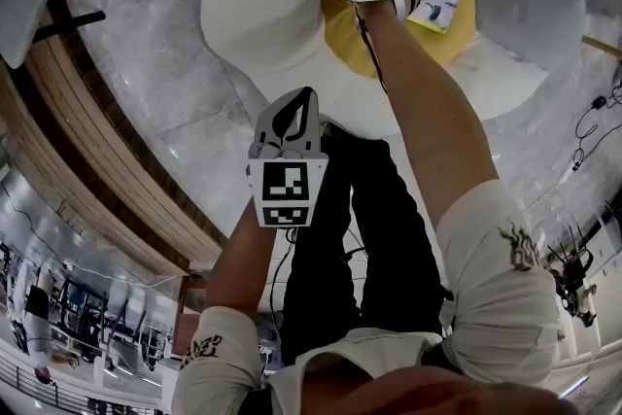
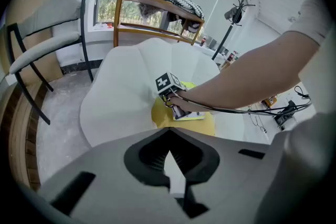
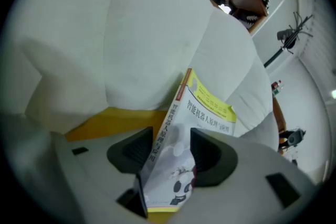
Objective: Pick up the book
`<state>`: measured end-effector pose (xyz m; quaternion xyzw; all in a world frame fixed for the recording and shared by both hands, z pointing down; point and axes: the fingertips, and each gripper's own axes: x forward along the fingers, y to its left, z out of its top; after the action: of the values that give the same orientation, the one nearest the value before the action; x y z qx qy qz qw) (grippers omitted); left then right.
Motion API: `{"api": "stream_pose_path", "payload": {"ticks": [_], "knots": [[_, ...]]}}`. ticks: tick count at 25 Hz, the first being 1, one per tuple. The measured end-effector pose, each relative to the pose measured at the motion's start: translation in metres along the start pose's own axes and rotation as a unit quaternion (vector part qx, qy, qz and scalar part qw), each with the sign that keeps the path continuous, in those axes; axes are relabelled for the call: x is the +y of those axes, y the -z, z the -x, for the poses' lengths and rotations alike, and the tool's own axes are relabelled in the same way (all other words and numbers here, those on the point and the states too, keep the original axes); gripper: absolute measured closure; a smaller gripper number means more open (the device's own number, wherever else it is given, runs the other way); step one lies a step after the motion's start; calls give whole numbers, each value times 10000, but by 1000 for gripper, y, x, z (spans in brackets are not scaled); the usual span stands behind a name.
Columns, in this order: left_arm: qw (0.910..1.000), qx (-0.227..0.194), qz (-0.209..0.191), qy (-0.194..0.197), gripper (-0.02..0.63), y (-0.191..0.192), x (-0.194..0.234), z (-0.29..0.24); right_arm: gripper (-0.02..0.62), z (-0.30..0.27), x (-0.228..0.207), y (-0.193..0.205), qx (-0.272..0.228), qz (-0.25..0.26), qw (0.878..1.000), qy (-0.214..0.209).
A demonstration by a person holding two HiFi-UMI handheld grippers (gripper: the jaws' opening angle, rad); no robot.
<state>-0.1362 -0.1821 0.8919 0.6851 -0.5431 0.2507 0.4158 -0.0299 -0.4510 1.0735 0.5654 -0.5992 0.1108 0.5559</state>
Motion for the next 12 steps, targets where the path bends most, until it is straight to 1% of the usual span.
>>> {"api": "stream_pose_path", "payload": {"ticks": [2,3,6,9,10,12], "knots": [[10000,14,-58,-5,594,-2,-2,4,380,5,-12,5,73,95,9997,195],[10000,10,-84,8,594,-3,-2,5,385,6,-17,8,169,15,9996,237],[9999,-15,-119,68,594,-5,-1,9,385,6,-25,17,519,-520,9971,206],[9998,-19,-152,117,594,-8,-18,17,383,4,-41,29,777,-1087,9910,-16],[9998,-19,-164,130,594,-9,-25,18,383,2,-44,32,810,-1206,9893,-136],[9997,-19,-180,148,594,-9,-30,20,388,-4,-40,34,834,-1288,9874,-382]]}}
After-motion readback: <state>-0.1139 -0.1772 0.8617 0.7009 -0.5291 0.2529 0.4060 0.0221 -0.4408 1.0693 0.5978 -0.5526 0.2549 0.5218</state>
